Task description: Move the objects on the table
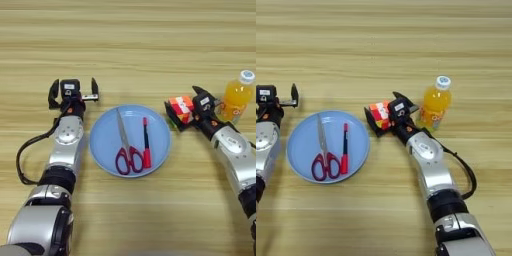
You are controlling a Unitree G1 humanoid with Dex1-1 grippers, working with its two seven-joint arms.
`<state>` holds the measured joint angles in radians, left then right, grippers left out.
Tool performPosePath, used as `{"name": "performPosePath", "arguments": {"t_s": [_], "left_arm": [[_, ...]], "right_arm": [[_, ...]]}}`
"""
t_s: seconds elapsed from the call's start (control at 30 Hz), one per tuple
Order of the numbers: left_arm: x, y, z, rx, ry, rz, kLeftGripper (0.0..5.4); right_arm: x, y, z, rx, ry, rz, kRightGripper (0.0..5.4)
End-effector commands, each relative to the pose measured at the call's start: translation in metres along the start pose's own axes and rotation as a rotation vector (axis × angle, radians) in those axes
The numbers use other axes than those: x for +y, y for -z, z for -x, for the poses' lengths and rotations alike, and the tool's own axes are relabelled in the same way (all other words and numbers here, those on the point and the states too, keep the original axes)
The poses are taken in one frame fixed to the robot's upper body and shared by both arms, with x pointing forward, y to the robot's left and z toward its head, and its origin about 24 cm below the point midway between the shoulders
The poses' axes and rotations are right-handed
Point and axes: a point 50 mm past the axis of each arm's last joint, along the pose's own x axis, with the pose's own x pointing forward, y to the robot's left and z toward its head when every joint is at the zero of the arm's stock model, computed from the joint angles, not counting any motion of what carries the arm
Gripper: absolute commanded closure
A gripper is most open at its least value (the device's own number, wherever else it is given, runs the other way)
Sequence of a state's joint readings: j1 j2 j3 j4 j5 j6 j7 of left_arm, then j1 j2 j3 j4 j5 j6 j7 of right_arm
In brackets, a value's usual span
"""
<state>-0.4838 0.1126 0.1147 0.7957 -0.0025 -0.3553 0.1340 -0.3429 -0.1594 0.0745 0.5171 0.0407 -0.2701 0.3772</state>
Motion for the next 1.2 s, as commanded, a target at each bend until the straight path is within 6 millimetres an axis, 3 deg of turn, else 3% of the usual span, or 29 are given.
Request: {"name": "performPosePath", "arguments": {"t_s": [0.03, 0.67, 1.2], "left_arm": [[0.001, 0.001, 0.001, 0.012, 0.003, -0.013, 0.00], [0.000, 0.001, 0.000, 0.012, 0.003, -0.012, 0.00], [-0.001, 0.001, 0.000, 0.012, 0.003, -0.011, 0.00]], "right_arm": [[-0.005, -0.001, -0.004, 0.002, 0.016, 0.005, 0.01], [0.002, 0.017, -0.003, 0.107, -0.025, -0.051, 0.01], [0.001, 0.016, -0.002, 0.105, -0.026, -0.066, 1.89]]}}
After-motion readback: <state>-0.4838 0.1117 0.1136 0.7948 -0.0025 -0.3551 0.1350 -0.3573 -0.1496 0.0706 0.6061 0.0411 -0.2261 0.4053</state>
